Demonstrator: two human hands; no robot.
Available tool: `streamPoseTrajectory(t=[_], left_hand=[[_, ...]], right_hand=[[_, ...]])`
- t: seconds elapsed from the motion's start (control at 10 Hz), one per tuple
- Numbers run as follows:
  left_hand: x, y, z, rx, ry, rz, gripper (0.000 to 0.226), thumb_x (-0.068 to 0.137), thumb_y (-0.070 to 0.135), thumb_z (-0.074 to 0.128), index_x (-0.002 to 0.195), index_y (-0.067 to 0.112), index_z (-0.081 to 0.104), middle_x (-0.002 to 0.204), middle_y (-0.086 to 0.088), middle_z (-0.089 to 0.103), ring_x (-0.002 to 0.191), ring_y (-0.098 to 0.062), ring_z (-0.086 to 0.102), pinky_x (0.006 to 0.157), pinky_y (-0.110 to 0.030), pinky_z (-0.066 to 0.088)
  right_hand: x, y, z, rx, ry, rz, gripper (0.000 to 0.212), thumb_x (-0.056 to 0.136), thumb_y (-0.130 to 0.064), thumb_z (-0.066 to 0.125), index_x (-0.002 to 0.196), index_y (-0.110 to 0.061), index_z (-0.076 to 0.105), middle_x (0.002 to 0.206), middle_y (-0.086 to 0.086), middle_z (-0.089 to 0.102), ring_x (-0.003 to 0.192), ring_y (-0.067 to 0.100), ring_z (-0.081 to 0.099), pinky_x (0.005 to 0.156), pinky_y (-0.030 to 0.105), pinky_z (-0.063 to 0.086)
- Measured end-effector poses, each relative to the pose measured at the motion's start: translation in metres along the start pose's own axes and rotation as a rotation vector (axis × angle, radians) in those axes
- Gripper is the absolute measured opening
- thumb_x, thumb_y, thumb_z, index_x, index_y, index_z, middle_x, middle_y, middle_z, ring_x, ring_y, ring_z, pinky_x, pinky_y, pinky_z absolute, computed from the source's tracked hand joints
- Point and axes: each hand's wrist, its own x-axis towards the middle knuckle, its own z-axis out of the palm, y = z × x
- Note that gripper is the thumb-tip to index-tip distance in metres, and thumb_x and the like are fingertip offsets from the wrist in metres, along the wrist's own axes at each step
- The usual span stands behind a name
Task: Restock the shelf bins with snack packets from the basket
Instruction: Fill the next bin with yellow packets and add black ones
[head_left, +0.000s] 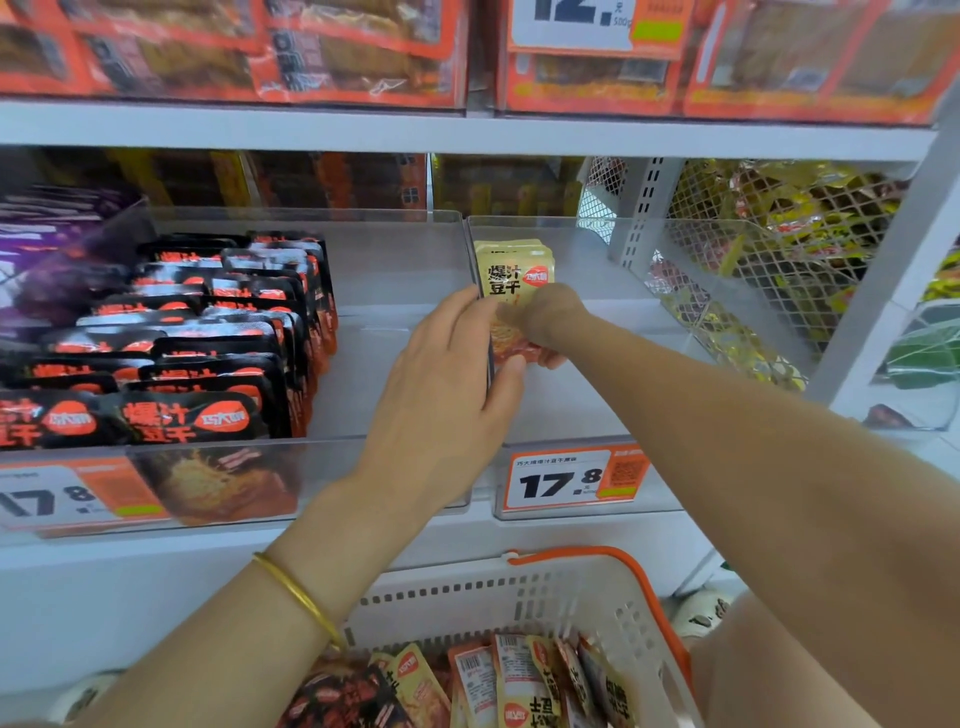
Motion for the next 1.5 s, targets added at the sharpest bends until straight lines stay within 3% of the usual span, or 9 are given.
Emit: streamPoseTrajectory(t=[0.2, 0.3, 0.4, 0.6, 0.9, 1.1, 1.2, 1.3, 1.5], left_hand=[[-0.010, 0.003, -0.002, 0.008, 0.074, 0.017, 0.059, 0.090, 0.042, 0.032, 0.140, 0.012, 0.040, 0.146, -0.003, 0.036, 0.135, -0.015, 0.030, 0.110, -0.031, 0.023], [-0.038, 0.010, -0.011, -0.037, 0.211, 0.140, 0.041, 0.090, 0.026, 0.039, 0.124, 0.009, 0.055, 0.126, -0.006, 0.052, 0.119, -0.020, 0.044, 0.101, -0.030, 0.031], [-0.085, 0.004, -0.006, -0.020, 0.142, 0.246, 0.029, 0.087, 0.015, 0.043, 0.106, 0.006, 0.064, 0.108, -0.006, 0.061, 0.103, -0.023, 0.052, 0.087, -0.034, 0.040], [-0.134, -0.040, 0.038, 0.151, -0.338, 0.185, 0.027, 0.079, 0.018, 0.040, 0.088, 0.015, 0.065, 0.093, 0.002, 0.063, 0.086, -0.025, 0.058, 0.071, -0.040, 0.047], [-0.152, -0.068, 0.072, 0.238, -0.531, 0.070, 0.033, 0.079, 0.023, 0.033, 0.079, 0.016, 0.065, 0.085, 0.001, 0.062, 0.080, -0.022, 0.058, 0.068, -0.038, 0.052], [-0.154, -0.072, 0.076, 0.242, -0.570, 0.006, 0.021, 0.086, 0.017, 0.050, 0.098, 0.015, 0.067, 0.102, -0.001, 0.063, 0.098, -0.023, 0.058, 0.084, -0.040, 0.049], [-0.155, -0.071, 0.076, 0.155, -0.633, -0.117, 0.034, 0.094, 0.021, 0.048, 0.127, 0.016, 0.054, 0.128, -0.002, 0.053, 0.121, -0.019, 0.045, 0.102, -0.032, 0.036], [-0.150, -0.063, 0.070, -0.011, -0.675, -0.260, 0.039, 0.094, 0.024, 0.051, 0.132, 0.017, 0.049, 0.131, -0.003, 0.053, 0.120, -0.018, 0.048, 0.097, -0.029, 0.037], [-0.141, -0.054, 0.049, -0.321, -0.576, -0.430, 0.008, 0.087, 0.021, 0.064, 0.089, 0.014, 0.063, 0.087, -0.003, 0.065, 0.080, -0.015, 0.061, 0.072, -0.029, 0.045]], right_hand=[[-0.019, 0.004, -0.013, -0.076, -0.030, -0.031, 0.048, 0.088, -0.043, 0.062, 0.113, -0.004, 0.053, 0.098, 0.014, 0.061, 0.080, 0.027, 0.062, 0.053, 0.027, 0.049], [-0.066, 0.007, -0.041, -0.146, 0.108, -0.225, 0.033, 0.088, -0.036, 0.065, 0.083, -0.006, 0.053, 0.098, 0.016, 0.066, 0.091, 0.028, 0.066, 0.075, 0.034, 0.052], [-0.153, 0.022, -0.063, -0.072, 0.146, -0.410, 0.026, 0.087, -0.026, 0.065, 0.073, -0.006, 0.057, 0.074, 0.010, 0.070, 0.067, 0.016, 0.068, 0.062, 0.026, 0.053], [-0.200, 0.076, 0.028, -0.601, -0.542, -0.422, 0.012, 0.092, -0.014, 0.053, 0.082, -0.009, 0.055, 0.081, 0.008, 0.058, 0.068, 0.022, 0.050, 0.057, 0.030, 0.043], [-0.153, 0.197, 0.146, -0.818, -0.771, 0.031, 0.033, 0.101, -0.009, 0.036, 0.130, 0.000, 0.049, 0.135, 0.017, 0.050, 0.125, 0.032, 0.047, 0.102, 0.038, 0.038], [-0.128, 0.187, 0.146, -0.749, -0.548, -0.157, 0.023, 0.094, -0.011, 0.048, 0.113, -0.002, 0.059, 0.088, 0.009, 0.056, 0.080, 0.025, 0.049, 0.073, 0.033, 0.040], [-0.129, 0.143, 0.117, -0.747, -0.703, -0.281, 0.021, 0.088, -0.006, 0.055, 0.106, -0.005, 0.066, 0.085, 0.002, 0.061, 0.075, 0.021, 0.056, 0.066, 0.029, 0.047], [-0.139, 0.116, 0.088, -0.557, -0.787, -0.400, 0.024, 0.085, 0.002, 0.054, 0.090, -0.014, 0.072, 0.085, -0.005, 0.064, 0.079, 0.013, 0.057, 0.070, 0.024, 0.046], [-0.168, 0.107, 0.043, -0.126, -0.670, -0.381, 0.028, 0.083, 0.011, 0.052, 0.074, -0.014, 0.057, 0.064, -0.005, 0.051, 0.050, -0.005, 0.048, 0.052, 0.008, 0.036]])
